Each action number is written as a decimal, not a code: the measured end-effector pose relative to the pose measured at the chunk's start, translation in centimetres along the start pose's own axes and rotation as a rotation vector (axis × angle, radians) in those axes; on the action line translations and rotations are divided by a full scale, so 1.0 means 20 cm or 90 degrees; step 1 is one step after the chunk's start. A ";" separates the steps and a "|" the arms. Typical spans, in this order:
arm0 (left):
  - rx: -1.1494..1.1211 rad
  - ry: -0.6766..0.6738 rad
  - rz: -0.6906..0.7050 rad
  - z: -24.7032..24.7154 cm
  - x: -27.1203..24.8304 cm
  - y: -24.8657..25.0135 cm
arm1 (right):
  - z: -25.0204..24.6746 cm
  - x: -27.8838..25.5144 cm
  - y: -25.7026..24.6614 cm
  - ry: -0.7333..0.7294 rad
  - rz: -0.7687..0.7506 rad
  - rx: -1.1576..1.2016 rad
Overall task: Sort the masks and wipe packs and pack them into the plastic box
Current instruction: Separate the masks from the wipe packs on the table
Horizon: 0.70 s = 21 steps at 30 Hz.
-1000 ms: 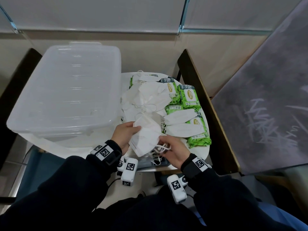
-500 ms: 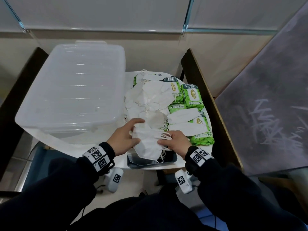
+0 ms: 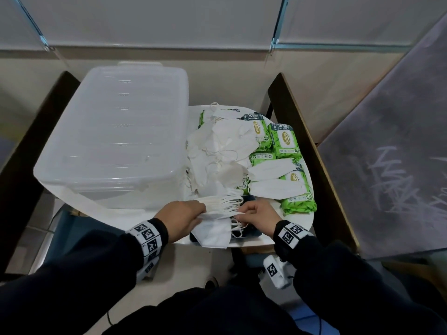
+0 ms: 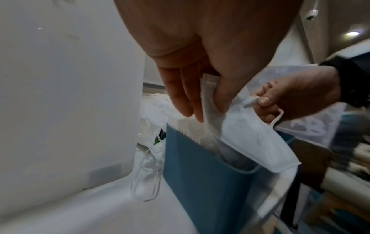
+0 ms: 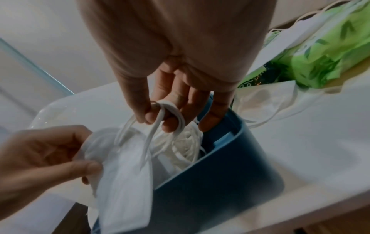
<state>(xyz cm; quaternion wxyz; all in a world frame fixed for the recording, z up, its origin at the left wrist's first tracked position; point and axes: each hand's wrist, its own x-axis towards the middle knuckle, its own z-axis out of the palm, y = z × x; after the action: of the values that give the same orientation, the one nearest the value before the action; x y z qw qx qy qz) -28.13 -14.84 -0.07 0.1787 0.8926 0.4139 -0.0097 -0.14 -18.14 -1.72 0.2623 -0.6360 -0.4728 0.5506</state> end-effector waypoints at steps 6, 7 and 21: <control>-0.016 0.105 -0.040 -0.01 0.00 -0.01 | 0.00 0.03 -0.03 0.080 -0.021 0.040; -0.003 0.094 -0.027 0.01 -0.01 -0.01 | 0.00 0.04 -0.03 0.075 -0.016 0.026; 0.146 -0.125 -0.014 0.12 0.05 0.10 | -0.02 0.05 -0.02 -0.017 -0.018 -0.267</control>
<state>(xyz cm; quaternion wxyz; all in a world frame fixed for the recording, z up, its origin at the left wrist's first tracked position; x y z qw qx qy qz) -25.70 -16.04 -1.96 0.1151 0.8972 0.4006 -0.1460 0.02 -17.03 -1.75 0.1254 -0.6628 -0.5893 0.4448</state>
